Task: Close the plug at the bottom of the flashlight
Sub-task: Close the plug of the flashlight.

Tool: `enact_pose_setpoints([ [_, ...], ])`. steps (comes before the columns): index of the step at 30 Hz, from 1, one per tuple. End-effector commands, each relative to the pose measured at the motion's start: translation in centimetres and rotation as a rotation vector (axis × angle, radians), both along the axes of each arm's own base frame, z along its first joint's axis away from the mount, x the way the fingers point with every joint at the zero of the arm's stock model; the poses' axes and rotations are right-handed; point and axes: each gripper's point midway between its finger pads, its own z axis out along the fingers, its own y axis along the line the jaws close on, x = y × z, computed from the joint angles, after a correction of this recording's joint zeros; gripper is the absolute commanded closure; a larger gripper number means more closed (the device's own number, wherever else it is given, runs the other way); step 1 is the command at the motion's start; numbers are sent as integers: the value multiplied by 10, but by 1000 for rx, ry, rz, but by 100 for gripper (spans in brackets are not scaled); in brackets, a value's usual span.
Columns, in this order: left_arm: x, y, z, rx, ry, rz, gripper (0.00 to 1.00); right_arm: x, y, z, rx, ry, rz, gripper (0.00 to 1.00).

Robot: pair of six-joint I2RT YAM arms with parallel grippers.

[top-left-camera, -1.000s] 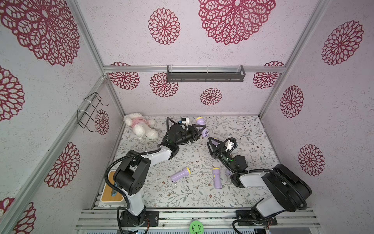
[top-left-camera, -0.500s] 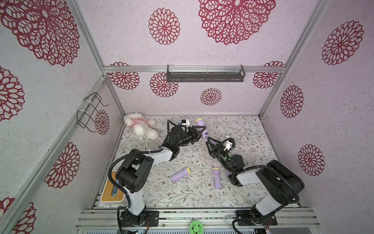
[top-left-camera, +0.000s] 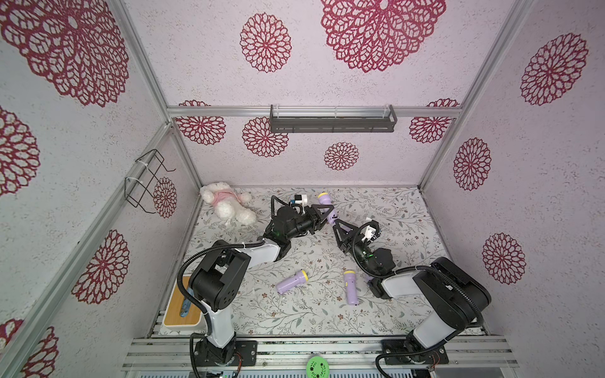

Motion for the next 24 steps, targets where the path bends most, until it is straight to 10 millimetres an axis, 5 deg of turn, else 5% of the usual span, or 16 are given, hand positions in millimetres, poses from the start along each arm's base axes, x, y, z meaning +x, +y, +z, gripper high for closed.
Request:
enact_pose_setpoints([
  [1, -3, -4, 9, -44, -26, -5, 100, -7, -2, 36, 80, -115, -1, 40],
  [24, -6, -3, 10, -65, -30, 1, 100, -8, -7, 29, 89, -85, -37, 57],
])
